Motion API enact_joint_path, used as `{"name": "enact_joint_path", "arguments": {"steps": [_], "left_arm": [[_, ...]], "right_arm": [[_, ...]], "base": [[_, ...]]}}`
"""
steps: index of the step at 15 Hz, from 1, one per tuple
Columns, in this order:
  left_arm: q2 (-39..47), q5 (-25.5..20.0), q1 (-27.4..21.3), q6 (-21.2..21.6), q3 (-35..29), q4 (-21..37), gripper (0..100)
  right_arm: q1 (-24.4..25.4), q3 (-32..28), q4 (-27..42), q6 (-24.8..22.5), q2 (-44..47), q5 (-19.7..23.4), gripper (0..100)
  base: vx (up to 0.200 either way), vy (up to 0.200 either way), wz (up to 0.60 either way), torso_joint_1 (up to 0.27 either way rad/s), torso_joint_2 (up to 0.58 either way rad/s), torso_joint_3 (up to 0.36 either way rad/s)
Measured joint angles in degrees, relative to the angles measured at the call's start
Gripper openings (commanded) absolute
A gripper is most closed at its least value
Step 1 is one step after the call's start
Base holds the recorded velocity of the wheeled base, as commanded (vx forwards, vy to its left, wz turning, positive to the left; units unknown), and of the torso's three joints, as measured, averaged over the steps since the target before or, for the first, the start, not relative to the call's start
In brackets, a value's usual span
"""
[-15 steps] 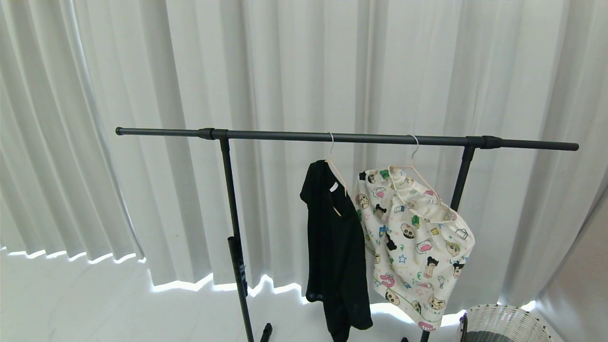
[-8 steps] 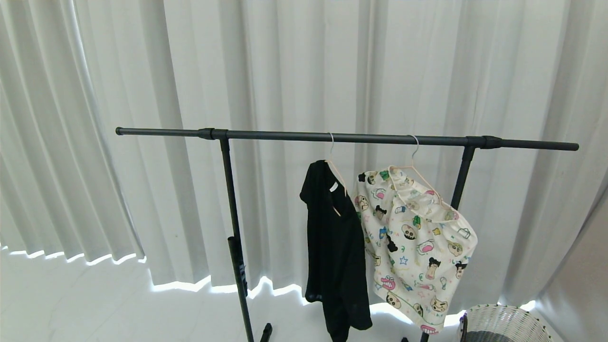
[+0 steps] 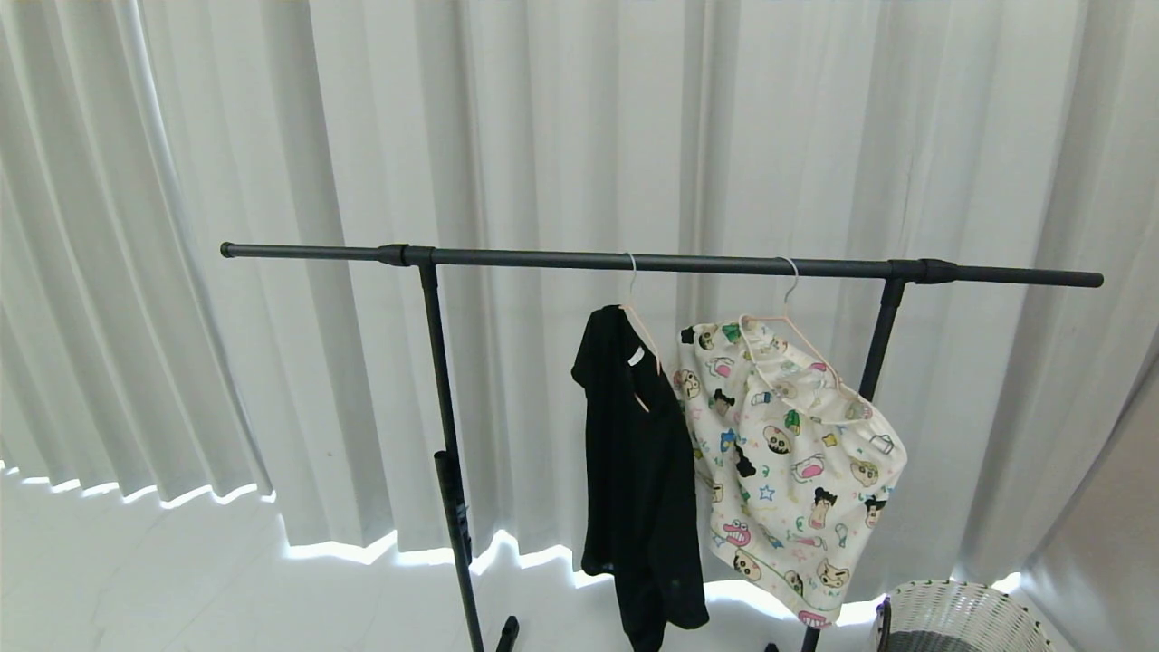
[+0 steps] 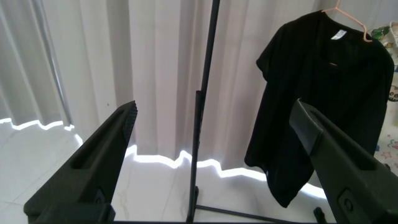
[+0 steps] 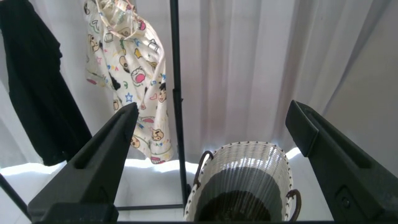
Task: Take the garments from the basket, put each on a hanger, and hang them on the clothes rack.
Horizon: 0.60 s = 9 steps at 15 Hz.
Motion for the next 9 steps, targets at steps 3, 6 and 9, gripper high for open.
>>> {"name": "enact_joint_path", "arguments": {"steps": [3,6,9], "left_arm": [[0.0,0.0,0.0,0.0,0.0,0.0,100],[0.0,0.0,0.0,0.0,0.0,0.0,100],[0.0,0.0,0.0,0.0,0.0,0.0,100]], "right_arm": [[0.0,0.0,0.0,0.0,0.0,0.0,100],[0.0,0.0,0.0,0.0,0.0,0.0,100],[0.0,0.0,0.0,0.0,0.0,0.0,100]], "base": [[0.0,0.0,0.0,0.0,0.0,0.0],[0.0,0.0,0.0,0.0,0.0,0.0],[0.0,0.0,0.0,0.0,0.0,0.0]]}}
